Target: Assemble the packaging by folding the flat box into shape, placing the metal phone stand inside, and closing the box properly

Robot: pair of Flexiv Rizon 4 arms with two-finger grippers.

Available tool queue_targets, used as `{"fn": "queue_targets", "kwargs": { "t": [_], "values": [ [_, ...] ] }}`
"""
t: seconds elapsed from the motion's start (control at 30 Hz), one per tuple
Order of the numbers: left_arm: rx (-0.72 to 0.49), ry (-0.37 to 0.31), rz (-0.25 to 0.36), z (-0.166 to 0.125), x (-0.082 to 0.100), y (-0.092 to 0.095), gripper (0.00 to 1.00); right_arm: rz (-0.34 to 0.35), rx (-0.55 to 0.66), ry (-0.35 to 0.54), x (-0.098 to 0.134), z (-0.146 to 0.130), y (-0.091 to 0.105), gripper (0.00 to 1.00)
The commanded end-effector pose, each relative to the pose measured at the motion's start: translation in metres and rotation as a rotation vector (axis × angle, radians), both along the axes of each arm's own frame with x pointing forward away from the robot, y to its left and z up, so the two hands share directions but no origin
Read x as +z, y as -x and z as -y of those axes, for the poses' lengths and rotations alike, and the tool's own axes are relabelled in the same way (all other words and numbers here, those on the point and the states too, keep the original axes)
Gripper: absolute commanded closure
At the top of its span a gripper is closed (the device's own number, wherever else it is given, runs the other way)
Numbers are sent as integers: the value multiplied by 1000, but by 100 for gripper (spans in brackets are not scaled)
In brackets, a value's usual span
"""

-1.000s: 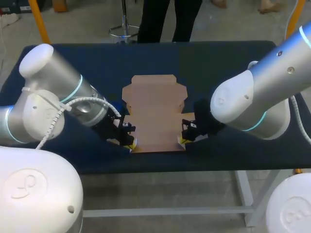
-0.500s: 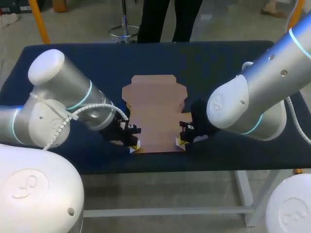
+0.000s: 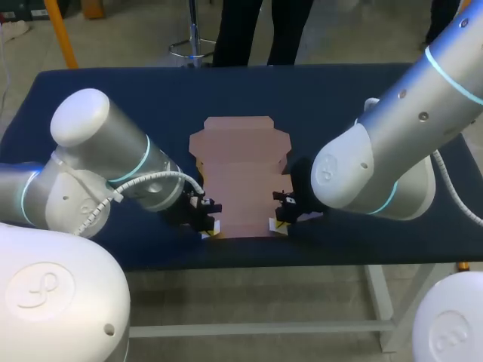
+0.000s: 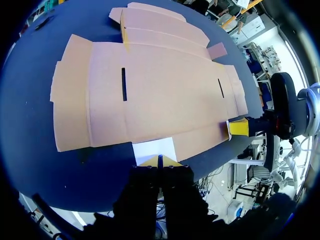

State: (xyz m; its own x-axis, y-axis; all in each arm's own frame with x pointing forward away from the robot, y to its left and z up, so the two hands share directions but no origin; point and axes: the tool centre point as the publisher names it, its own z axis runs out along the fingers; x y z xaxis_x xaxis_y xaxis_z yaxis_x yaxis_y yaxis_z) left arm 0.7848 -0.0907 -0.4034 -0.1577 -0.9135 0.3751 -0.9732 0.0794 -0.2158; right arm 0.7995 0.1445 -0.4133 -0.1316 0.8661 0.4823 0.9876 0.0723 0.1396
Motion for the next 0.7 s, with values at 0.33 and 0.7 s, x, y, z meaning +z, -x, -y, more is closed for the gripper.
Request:
{"fn": "queue_targets", "kwargs": {
  "t": [0.33, 0.7],
  "values": [
    [44, -32, 4, 4, -18, -3, 100, -13, -15, 94, -18, -7, -2, 100],
    [41, -3, -4, -1, -13, -1, 100, -18, -15, 71, -12, -2, -1, 100]
  ]
}}
